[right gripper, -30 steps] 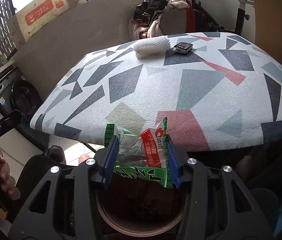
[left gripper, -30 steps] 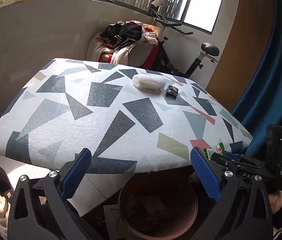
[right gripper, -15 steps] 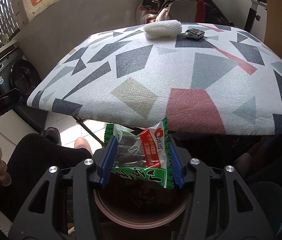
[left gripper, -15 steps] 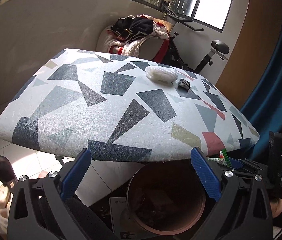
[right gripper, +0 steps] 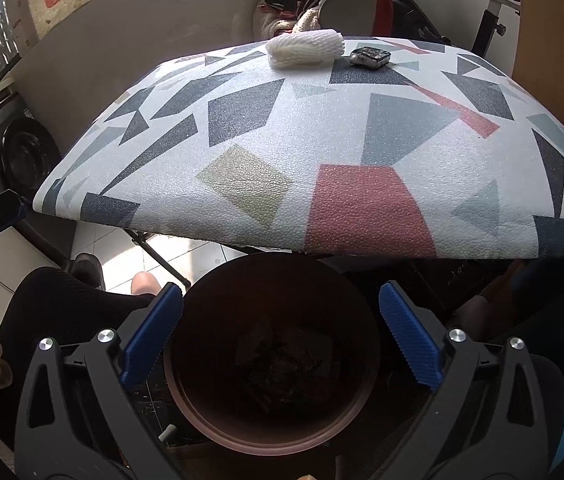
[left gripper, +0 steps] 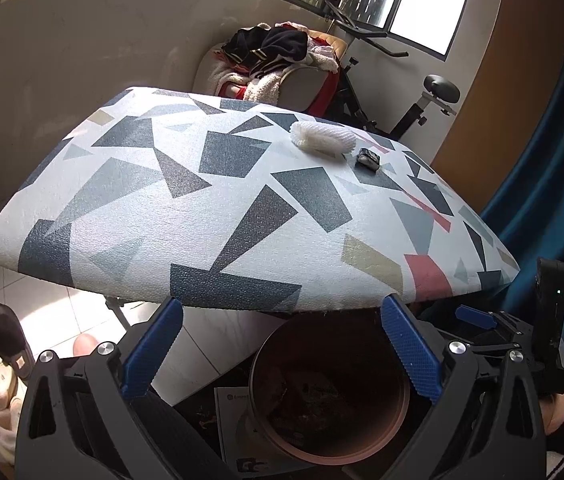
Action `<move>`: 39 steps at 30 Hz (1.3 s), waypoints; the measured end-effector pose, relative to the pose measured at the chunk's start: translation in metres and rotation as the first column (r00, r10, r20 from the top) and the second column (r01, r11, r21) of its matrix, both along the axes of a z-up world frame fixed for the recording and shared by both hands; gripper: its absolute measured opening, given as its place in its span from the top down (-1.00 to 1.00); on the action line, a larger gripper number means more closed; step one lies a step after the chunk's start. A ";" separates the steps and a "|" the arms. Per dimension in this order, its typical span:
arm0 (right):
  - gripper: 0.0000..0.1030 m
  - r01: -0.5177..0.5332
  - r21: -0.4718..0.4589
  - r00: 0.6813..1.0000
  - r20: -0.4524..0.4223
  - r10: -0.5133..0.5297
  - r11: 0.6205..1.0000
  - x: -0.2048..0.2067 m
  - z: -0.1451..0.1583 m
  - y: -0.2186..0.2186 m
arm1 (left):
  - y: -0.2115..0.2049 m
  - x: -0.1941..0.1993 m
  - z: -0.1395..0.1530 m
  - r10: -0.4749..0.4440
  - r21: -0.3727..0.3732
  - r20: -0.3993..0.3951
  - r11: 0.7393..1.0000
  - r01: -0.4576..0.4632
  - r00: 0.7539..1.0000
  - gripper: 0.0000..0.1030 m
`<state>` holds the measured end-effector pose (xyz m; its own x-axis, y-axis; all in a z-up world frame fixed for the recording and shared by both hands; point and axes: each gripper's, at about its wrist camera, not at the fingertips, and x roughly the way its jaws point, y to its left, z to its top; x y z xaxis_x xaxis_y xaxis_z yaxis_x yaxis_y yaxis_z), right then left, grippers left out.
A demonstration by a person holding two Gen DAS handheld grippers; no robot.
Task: Collect trash
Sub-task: 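Reach the right tool to the black Coco packet and grasp it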
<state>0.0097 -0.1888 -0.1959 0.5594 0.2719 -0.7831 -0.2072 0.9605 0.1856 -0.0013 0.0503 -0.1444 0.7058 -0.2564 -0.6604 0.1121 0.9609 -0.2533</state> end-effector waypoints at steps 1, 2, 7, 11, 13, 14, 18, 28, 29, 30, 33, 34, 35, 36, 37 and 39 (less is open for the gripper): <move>-0.88 0.000 0.000 1.000 -0.002 0.000 1.000 0.000 0.000 0.000 | 0.000 0.000 0.000 0.000 0.000 -0.001 1.000 0.000 1.000 -0.88; -0.88 0.002 -0.002 1.000 -0.003 -0.002 1.000 0.000 0.000 0.000 | 0.000 0.000 -0.001 -0.001 0.000 -0.001 1.000 0.001 1.000 -0.88; -0.88 0.012 0.005 1.000 -0.011 -0.012 1.000 0.001 -0.001 -0.003 | -0.001 0.001 -0.003 -0.001 -0.003 -0.011 1.000 0.001 1.000 -0.88; -0.89 0.043 0.021 0.999 -0.021 -0.043 0.999 0.006 -0.001 -0.009 | -0.001 0.003 -0.005 -0.002 -0.009 -0.022 1.000 0.002 1.000 -0.88; -0.89 0.063 0.037 0.998 -0.010 -0.063 0.997 0.009 0.000 -0.015 | 0.000 0.006 -0.005 -0.003 -0.016 -0.027 1.000 0.002 1.000 -0.88; -0.89 0.076 0.045 0.997 -0.005 -0.075 0.996 0.010 0.001 -0.018 | 0.001 0.008 -0.005 -0.002 -0.019 -0.030 1.000 0.002 1.000 -0.88; -0.89 0.111 0.091 0.994 -0.013 -0.111 0.990 0.018 0.001 -0.032 | 0.005 0.014 -0.006 0.002 -0.040 -0.040 0.999 -0.004 0.999 -0.88; -0.89 0.126 0.100 0.990 0.042 -0.131 0.987 0.093 0.031 -0.060 | 0.010 0.047 -0.006 0.012 -0.056 -0.048 0.998 -0.015 0.999 -0.88; -0.89 0.122 0.109 0.990 0.058 -0.129 0.987 0.105 0.036 -0.064 | 0.010 0.051 -0.005 0.013 -0.056 -0.043 0.998 -0.015 0.999 -0.88; -0.89 0.123 0.109 0.989 0.070 -0.131 0.986 0.119 0.041 -0.067 | 0.011 0.057 -0.004 0.014 -0.058 -0.039 0.998 -0.017 0.999 -0.88; -0.89 0.145 0.073 0.984 0.095 -0.152 0.987 0.166 0.054 -0.075 | 0.015 0.076 0.000 0.021 -0.073 -0.030 0.997 -0.023 0.999 -0.88; -0.89 0.159 0.055 0.980 0.114 -0.164 0.986 0.180 0.058 -0.076 | 0.016 0.084 0.001 0.024 -0.079 -0.028 0.997 -0.026 0.999 -0.88; -0.89 0.169 0.045 0.974 0.145 -0.174 0.985 0.195 0.062 -0.078 | 0.017 0.090 0.003 0.027 -0.085 -0.025 0.996 -0.029 0.999 -0.88; -0.89 0.170 0.042 0.968 0.177 -0.175 0.984 0.208 0.064 -0.080 | 0.018 0.098 0.005 0.030 -0.090 -0.019 0.995 -0.031 0.999 -0.88; -0.89 0.173 0.039 0.964 0.200 -0.177 0.984 0.222 0.066 -0.082 | 0.019 0.104 0.007 0.033 -0.092 -0.012 0.995 -0.034 0.999 -0.88; -0.89 0.205 0.020 0.960 0.192 -0.205 0.979 0.252 0.062 -0.084 | 0.020 0.115 0.011 0.039 -0.095 -0.002 0.995 -0.039 0.999 -0.88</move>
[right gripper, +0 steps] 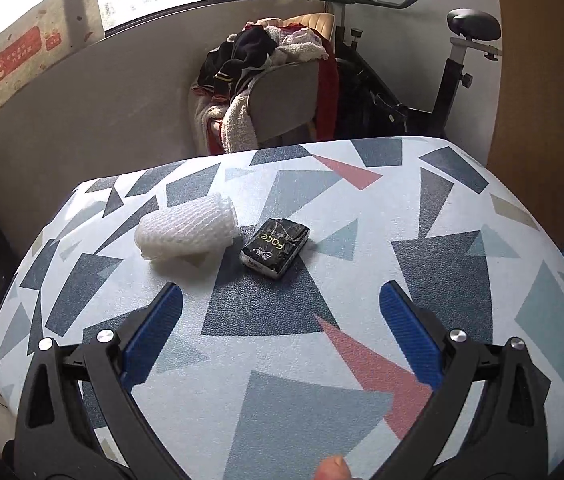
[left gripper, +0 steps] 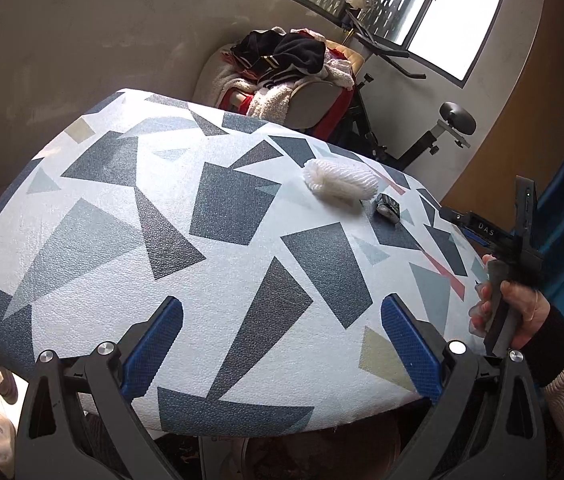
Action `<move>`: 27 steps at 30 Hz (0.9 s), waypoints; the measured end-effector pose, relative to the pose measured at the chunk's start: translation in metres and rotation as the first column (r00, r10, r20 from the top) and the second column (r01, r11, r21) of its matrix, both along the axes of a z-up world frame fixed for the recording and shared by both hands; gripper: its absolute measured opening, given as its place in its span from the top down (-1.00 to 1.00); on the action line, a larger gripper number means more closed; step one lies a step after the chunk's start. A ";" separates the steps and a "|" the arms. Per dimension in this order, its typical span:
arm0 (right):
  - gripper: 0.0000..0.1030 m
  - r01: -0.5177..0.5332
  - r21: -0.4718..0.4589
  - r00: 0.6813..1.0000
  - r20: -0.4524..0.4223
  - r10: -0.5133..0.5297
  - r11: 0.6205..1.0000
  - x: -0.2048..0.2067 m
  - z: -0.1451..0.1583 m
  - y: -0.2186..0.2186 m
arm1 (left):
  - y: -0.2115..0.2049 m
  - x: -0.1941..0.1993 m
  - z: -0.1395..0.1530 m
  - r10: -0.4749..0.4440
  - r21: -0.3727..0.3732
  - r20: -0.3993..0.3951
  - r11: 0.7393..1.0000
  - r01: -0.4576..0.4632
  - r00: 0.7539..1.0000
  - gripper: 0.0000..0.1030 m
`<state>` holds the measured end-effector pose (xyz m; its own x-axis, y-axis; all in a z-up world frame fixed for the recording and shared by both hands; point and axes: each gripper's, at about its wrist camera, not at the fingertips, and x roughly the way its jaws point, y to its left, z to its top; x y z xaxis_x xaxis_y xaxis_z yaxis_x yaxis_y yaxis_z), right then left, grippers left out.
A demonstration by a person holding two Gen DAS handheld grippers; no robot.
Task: Collect trash
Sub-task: 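Reach the right tool to the black Coco packet and grasp it, then grasp the white foam net with the left tool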
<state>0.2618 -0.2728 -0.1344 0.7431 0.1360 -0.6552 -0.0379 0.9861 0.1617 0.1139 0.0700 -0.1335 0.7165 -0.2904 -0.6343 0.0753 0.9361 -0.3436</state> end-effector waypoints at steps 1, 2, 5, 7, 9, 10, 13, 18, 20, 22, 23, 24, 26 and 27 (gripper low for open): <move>-0.89 0.021 0.003 1.000 -0.012 -0.021 1.000 0.015 -0.004 -0.002 | 0.000 0.005 0.001 0.000 -0.003 0.001 1.000 0.000 1.000 -0.88; -0.89 0.039 0.018 0.999 -0.021 -0.039 0.999 0.028 -0.008 -0.004 | 0.001 0.010 0.001 0.000 -0.006 0.000 1.000 0.000 1.000 -0.88; -0.82 0.089 0.066 0.994 -0.066 -0.085 0.994 0.065 -0.023 -0.010 | 0.001 0.023 -0.001 -0.003 -0.005 -0.008 1.000 0.003 1.000 -0.88; -0.65 0.100 0.104 0.992 -0.093 -0.090 0.990 0.082 -0.033 -0.010 | 0.002 0.029 -0.003 -0.001 0.000 -0.012 1.000 0.001 1.000 -0.88; -0.62 0.096 0.112 0.991 -0.107 -0.084 0.989 0.095 -0.039 -0.006 | 0.004 0.035 -0.005 0.001 -0.001 -0.018 1.000 -0.001 1.000 -0.88; -0.61 0.083 0.105 0.992 -0.106 -0.072 0.991 0.100 -0.042 -0.002 | 0.005 0.038 -0.007 0.003 -0.003 -0.023 1.000 -0.003 1.000 -0.88; -0.53 0.026 0.043 0.992 -0.127 -0.021 0.999 0.111 -0.053 0.013 | 0.006 0.048 -0.014 0.000 -0.008 -0.041 1.000 0.000 0.999 -0.88; -0.14 -0.072 0.008 0.982 -0.172 0.073 0.997 0.114 -0.059 0.032 | -0.001 0.066 -0.023 -0.015 -0.004 -0.055 1.000 0.015 0.998 -0.88; 0.25 -0.073 0.014 0.983 -0.167 0.075 0.997 0.111 -0.060 0.033 | -0.004 0.074 -0.024 -0.022 -0.022 -0.054 1.000 0.021 0.998 -0.88; 0.36 -0.055 0.020 0.988 -0.144 0.058 0.998 0.106 -0.059 0.030 | -0.010 0.083 -0.023 -0.033 -0.040 -0.049 0.999 0.031 0.998 -0.88; 0.40 -0.044 0.024 0.991 -0.124 0.046 0.999 0.103 -0.057 0.028 | -0.013 0.088 -0.021 -0.039 -0.048 -0.045 0.998 0.037 0.998 -0.88; 0.43 -0.033 0.030 0.995 -0.098 0.036 0.999 0.099 -0.054 0.026 | -0.016 0.094 -0.020 -0.043 -0.056 -0.043 0.998 0.041 0.998 -0.88; 0.43 -0.029 0.045 0.998 -0.045 0.031 0.999 0.090 -0.049 0.022 | -0.021 0.108 -0.019 -0.047 -0.088 -0.045 0.995 0.043 0.998 -0.88; 0.43 -0.027 0.050 0.999 -0.027 0.028 0.998 0.088 -0.047 0.021 | -0.024 0.116 -0.018 -0.046 -0.108 -0.049 0.993 0.040 0.998 -0.88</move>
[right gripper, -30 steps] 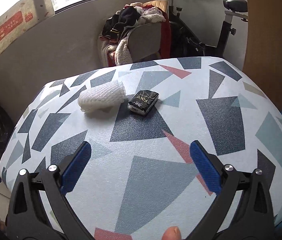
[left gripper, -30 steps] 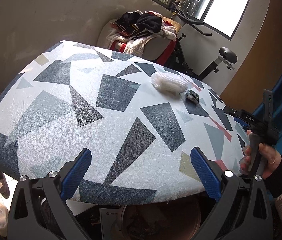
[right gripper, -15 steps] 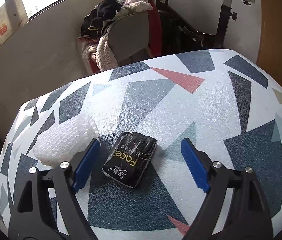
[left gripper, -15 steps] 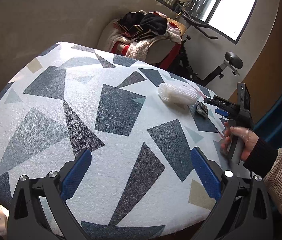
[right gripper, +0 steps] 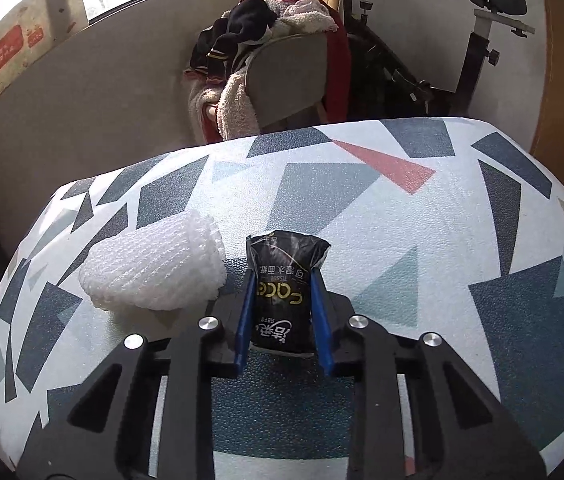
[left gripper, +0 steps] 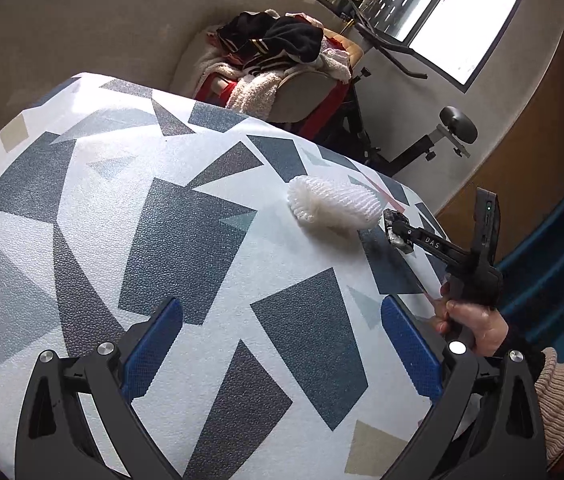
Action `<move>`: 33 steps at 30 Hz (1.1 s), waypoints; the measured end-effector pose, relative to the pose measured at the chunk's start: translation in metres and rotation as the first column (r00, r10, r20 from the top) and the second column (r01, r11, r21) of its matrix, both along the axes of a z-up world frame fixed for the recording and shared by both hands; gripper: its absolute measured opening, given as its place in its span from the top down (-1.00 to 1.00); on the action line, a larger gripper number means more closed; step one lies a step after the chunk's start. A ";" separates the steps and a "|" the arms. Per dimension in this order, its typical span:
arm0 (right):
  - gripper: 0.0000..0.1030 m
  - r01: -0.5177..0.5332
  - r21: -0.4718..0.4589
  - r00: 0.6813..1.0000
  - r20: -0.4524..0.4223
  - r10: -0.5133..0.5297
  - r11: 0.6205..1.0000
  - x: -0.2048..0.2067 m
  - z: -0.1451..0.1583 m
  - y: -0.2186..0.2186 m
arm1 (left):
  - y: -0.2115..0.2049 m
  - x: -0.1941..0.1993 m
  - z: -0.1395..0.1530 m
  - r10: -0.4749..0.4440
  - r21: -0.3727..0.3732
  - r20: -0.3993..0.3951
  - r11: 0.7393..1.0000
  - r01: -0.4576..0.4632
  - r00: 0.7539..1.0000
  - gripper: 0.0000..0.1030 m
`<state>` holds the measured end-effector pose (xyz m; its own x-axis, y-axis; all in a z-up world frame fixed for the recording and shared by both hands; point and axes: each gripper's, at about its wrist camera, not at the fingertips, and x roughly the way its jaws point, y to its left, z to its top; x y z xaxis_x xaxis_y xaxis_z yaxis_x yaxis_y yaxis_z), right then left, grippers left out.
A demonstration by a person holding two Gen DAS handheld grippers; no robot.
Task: Collect trash
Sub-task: 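Grasp the white foam net with the left tool, then drop the white foam net into the bin with the left tool while the right drops the black packet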
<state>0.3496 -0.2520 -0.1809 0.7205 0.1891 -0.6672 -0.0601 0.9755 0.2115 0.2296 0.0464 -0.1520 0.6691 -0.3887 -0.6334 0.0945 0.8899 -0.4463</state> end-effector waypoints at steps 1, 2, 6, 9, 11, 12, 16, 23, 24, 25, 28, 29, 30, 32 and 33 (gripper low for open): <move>0.43 0.007 0.003 1.000 0.013 -0.007 1.000 -0.002 0.002 -0.001 | -0.003 0.009 -0.001 0.004 -0.021 -0.010 1.000 -0.004 1.000 -0.88; 0.43 0.014 0.005 1.000 0.021 -0.015 1.000 -0.003 0.003 -0.003 | -0.006 0.018 -0.001 0.005 -0.047 -0.019 0.999 -0.006 1.000 -0.88; 0.43 0.065 0.039 0.997 0.027 -0.066 0.997 -0.005 0.004 -0.014 | -0.022 0.058 -0.003 -0.014 -0.191 -0.019 0.982 0.010 1.000 -0.87; 0.43 0.100 0.087 0.995 0.017 -0.102 0.991 -0.004 0.001 -0.025 | -0.037 0.096 -0.005 -0.016 -0.229 -0.039 0.973 0.007 0.999 -0.75; 0.43 0.106 0.102 0.994 0.012 -0.108 0.989 -0.003 0.000 -0.028 | -0.048 0.120 -0.008 -0.012 -0.204 -0.060 0.979 0.000 0.998 -0.69; 0.43 0.104 0.104 0.994 0.012 -0.106 0.989 -0.004 0.000 -0.028 | -0.052 0.131 -0.012 -0.006 -0.200 -0.079 0.980 -0.010 0.997 -0.65; 0.43 0.108 0.117 0.994 0.011 -0.110 0.987 -0.003 -0.001 -0.029 | -0.057 0.160 -0.033 0.054 -0.238 -0.181 0.967 -0.097 0.982 -0.54; 0.43 0.097 0.125 0.995 0.000 -0.098 0.987 -0.001 -0.002 -0.028 | -0.064 0.185 -0.055 0.080 -0.245 -0.213 0.960 -0.132 0.974 -0.19; 0.43 0.094 0.124 0.996 0.001 -0.095 0.988 -0.001 -0.002 -0.027 | -0.065 0.186 -0.056 0.072 -0.231 -0.213 0.965 -0.122 0.974 0.03; 0.43 0.092 0.123 0.996 0.002 -0.093 0.988 -0.001 -0.002 -0.027 | -0.064 0.185 -0.055 0.065 -0.226 -0.201 0.968 -0.111 0.978 0.12; 0.43 0.094 0.129 0.996 -0.001 -0.094 0.987 -0.001 -0.003 -0.028 | -0.061 0.177 -0.046 0.051 -0.192 -0.136 0.978 -0.076 0.989 0.41; 0.43 0.093 0.129 0.996 -0.001 -0.094 0.987 -0.001 -0.003 -0.028 | -0.061 0.174 -0.043 0.049 -0.169 -0.117 0.983 -0.069 0.992 0.43; 0.43 0.092 0.128 0.996 0.000 -0.093 0.987 -0.002 -0.002 -0.028 | -0.059 0.170 -0.039 0.046 -0.156 -0.096 0.986 -0.061 0.994 0.44; 0.43 0.092 0.123 0.996 0.003 -0.093 0.988 -0.002 -0.002 -0.027 | -0.053 0.162 -0.032 0.039 -0.151 -0.053 0.987 -0.047 0.998 0.45; 0.43 0.091 0.121 0.996 0.004 -0.093 0.988 -0.002 -0.002 -0.026 | -0.050 0.159 -0.028 0.037 -0.147 -0.040 0.988 -0.042 0.999 0.45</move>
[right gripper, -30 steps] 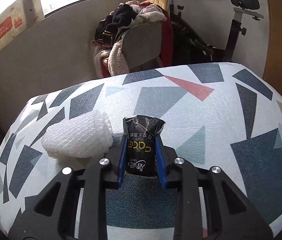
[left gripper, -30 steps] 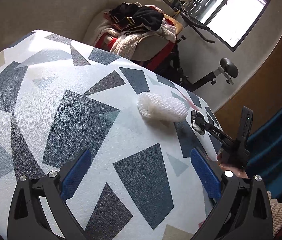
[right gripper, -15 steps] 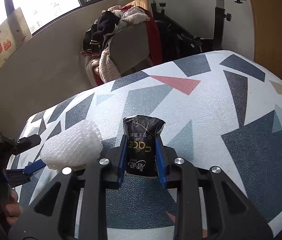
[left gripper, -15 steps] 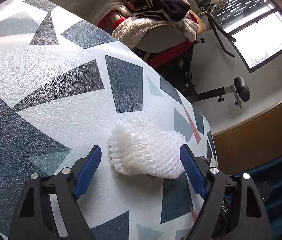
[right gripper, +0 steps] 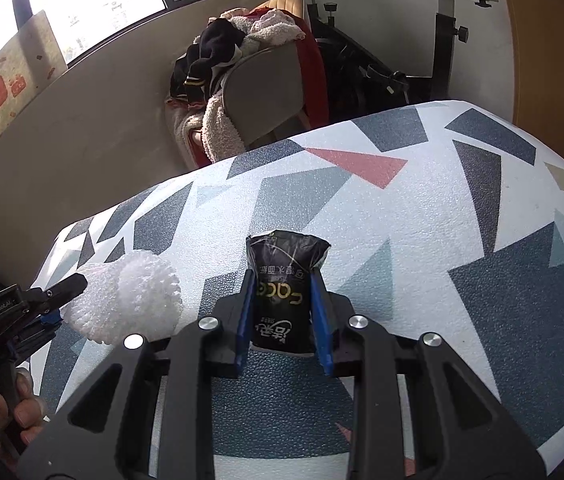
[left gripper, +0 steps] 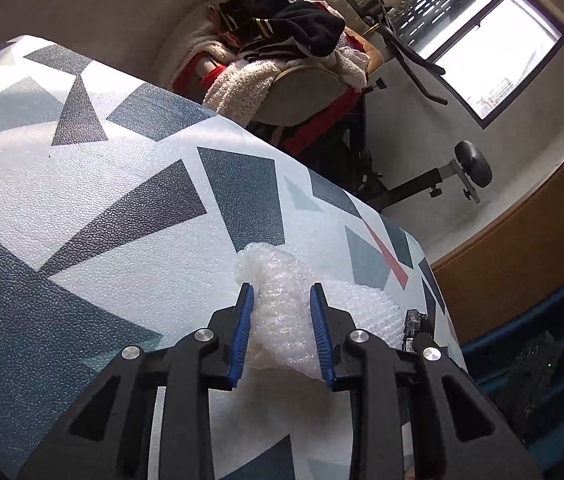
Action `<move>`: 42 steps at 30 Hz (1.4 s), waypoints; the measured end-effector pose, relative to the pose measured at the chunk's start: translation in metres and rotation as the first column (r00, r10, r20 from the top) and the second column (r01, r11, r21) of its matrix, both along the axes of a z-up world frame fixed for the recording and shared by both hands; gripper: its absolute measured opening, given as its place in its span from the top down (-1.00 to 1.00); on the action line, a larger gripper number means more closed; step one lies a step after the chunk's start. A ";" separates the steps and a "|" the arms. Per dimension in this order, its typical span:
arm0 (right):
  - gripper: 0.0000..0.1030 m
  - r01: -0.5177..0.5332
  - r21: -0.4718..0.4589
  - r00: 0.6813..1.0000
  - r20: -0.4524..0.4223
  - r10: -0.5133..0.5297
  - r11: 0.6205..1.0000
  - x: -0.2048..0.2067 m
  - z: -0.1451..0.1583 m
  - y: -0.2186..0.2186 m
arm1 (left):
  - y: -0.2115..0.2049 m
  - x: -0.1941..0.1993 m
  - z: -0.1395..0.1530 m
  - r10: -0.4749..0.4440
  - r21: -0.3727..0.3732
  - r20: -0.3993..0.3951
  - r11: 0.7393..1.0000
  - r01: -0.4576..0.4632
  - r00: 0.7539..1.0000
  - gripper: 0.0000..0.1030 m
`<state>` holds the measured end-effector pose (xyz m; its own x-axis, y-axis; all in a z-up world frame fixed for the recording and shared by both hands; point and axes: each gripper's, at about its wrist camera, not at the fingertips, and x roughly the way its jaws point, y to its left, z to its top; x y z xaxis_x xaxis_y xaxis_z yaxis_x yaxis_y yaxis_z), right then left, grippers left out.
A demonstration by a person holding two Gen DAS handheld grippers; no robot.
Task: Collect trash
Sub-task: 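Drop the white foam net into the bin with the left tool while the right drops the black packet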
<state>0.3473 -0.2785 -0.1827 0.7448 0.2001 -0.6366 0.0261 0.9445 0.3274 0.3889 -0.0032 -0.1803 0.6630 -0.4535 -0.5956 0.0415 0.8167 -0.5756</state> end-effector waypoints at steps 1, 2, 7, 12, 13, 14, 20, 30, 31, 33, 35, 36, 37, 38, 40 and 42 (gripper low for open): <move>0.43 0.001 -0.003 1.000 0.000 -0.001 1.000 0.000 0.000 0.000 | 0.003 -0.004 0.004 -0.001 0.006 0.013 1.000 0.001 1.000 0.46; 0.43 0.000 -0.007 1.000 -0.001 0.000 1.000 0.000 0.000 0.001 | 0.007 -0.007 0.008 -0.002 0.015 0.024 1.000 0.002 1.000 0.46; 0.43 0.005 -0.044 1.000 -0.006 -0.005 0.999 0.001 0.001 0.006 | 0.017 -0.027 0.025 -0.015 0.091 0.060 0.996 0.009 0.998 0.46; 0.43 -0.039 -0.194 0.999 0.001 0.039 0.980 -0.002 0.011 0.028 | 0.033 -0.059 0.043 -0.006 0.135 0.078 0.991 -0.004 0.997 0.46; 0.43 -0.054 -0.221 0.998 0.004 0.056 0.974 -0.005 0.014 0.033 | 0.036 -0.066 0.048 -0.006 0.147 0.085 0.989 -0.006 0.996 0.46; 0.44 -0.069 -0.239 0.997 0.016 0.075 0.969 -0.010 0.019 0.038 | 0.038 -0.073 0.052 -0.008 0.161 0.095 0.987 -0.007 0.995 0.46; 0.44 -0.116 -0.236 0.990 0.044 0.130 0.965 -0.055 0.051 0.051 | 0.050 -0.119 0.079 -0.015 0.228 0.147 0.973 -0.019 0.989 0.46; 0.43 -0.175 -0.206 0.981 0.052 0.189 0.963 -0.153 0.078 0.067 | 0.042 -0.205 0.101 -0.062 0.293 0.197 0.956 0.002 0.978 0.46; 0.44 -0.176 -0.204 0.980 0.053 0.190 0.963 -0.164 0.079 0.069 | 0.040 -0.215 0.101 -0.073 0.300 0.201 0.954 0.009 0.977 0.46; 0.44 -0.181 -0.197 0.980 0.051 0.195 0.964 -0.183 0.079 0.072 | 0.036 -0.234 0.101 -0.095 0.321 0.211 0.947 0.023 0.973 0.46; 0.43 -0.192 -0.189 0.978 0.047 0.204 0.963 -0.201 0.077 0.076 | 0.032 -0.253 0.100 -0.114 0.340 0.220 0.940 0.033 0.969 0.46; 0.43 -0.196 -0.187 0.977 0.047 0.208 0.963 -0.210 0.077 0.078 | 0.031 -0.261 0.100 -0.121 0.341 0.222 0.939 0.039 0.968 0.46; 0.43 -0.201 -0.183 0.976 0.046 0.213 0.962 -0.218 0.076 0.080 | 0.030 -0.269 0.099 -0.125 0.340 0.221 0.940 0.044 0.967 0.46; 0.43 -0.206 -0.180 0.975 0.045 0.217 0.962 -0.225 0.075 0.082 | 0.029 -0.277 0.098 -0.129 0.339 0.222 0.940 0.048 0.967 0.46; 0.43 -0.215 -0.178 0.973 0.044 0.226 0.960 -0.239 0.073 0.087 | 0.028 -0.292 0.096 -0.135 0.342 0.225 0.938 0.052 0.965 0.46; 0.44 -0.223 -0.176 0.971 0.046 0.235 0.959 -0.252 0.071 0.091 | 0.027 -0.305 0.093 -0.141 0.344 0.225 0.937 0.057 0.964 0.46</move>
